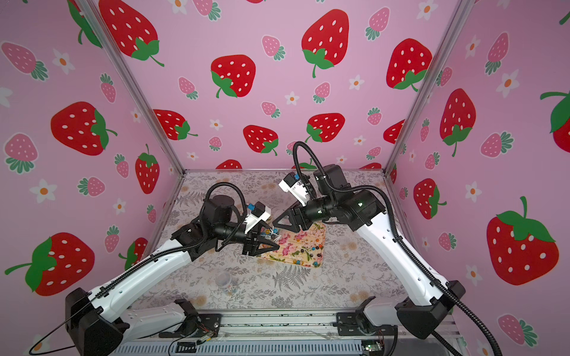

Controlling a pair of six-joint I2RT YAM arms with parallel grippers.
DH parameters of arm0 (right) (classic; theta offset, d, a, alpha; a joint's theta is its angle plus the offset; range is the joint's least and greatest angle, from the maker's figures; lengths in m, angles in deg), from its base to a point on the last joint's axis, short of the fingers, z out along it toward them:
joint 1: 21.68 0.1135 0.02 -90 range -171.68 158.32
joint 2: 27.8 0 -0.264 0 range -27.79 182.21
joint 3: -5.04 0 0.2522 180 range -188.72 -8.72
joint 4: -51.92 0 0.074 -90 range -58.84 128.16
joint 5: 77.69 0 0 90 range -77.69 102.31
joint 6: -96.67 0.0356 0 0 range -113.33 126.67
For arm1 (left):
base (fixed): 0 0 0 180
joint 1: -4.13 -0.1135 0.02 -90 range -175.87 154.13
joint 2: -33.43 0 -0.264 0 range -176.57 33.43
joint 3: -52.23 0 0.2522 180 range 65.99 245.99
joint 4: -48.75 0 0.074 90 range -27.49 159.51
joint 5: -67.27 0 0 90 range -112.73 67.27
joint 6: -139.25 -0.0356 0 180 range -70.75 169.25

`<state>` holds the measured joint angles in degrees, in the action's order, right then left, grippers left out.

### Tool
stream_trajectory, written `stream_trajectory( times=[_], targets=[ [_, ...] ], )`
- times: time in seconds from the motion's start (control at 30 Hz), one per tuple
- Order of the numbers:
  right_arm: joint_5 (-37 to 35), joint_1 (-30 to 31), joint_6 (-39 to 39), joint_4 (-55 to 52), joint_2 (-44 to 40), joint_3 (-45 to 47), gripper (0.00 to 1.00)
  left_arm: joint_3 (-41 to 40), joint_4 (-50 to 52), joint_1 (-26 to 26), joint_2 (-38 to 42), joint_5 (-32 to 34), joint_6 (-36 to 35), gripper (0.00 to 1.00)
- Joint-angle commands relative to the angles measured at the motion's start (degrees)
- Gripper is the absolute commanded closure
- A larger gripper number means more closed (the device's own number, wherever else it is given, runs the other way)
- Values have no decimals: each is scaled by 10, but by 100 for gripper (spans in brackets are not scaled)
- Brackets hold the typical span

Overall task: Pour the candies out of the jar
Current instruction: Pick up the jar from the center of the board.

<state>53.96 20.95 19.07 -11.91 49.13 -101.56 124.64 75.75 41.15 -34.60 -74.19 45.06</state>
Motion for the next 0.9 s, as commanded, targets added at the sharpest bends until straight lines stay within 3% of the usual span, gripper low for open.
stream_trajectory(
  times=[0.0,0.13,0.27,0.37,0.6,0.87],
  targets=[
    [-9,4,0,25,-9,1,56,12,-23,4,7,13,13,55],
    [-10,5,2,30,-8,2,53,1,-39,5,15,28,23,56],
    [-36,5,20,47,-23,13,24,-21,-73,5,29,60,43,56],
    [-85,5,69,114,-60,53,14,-45,-106,6,44,86,60,56],
    [-161,5,184,273,-110,134,13,-71,-142,9,58,117,79,56],
    [-174,24,217,334,-92,153,12,-77,-159,18,61,139,87,56]
  ],
)
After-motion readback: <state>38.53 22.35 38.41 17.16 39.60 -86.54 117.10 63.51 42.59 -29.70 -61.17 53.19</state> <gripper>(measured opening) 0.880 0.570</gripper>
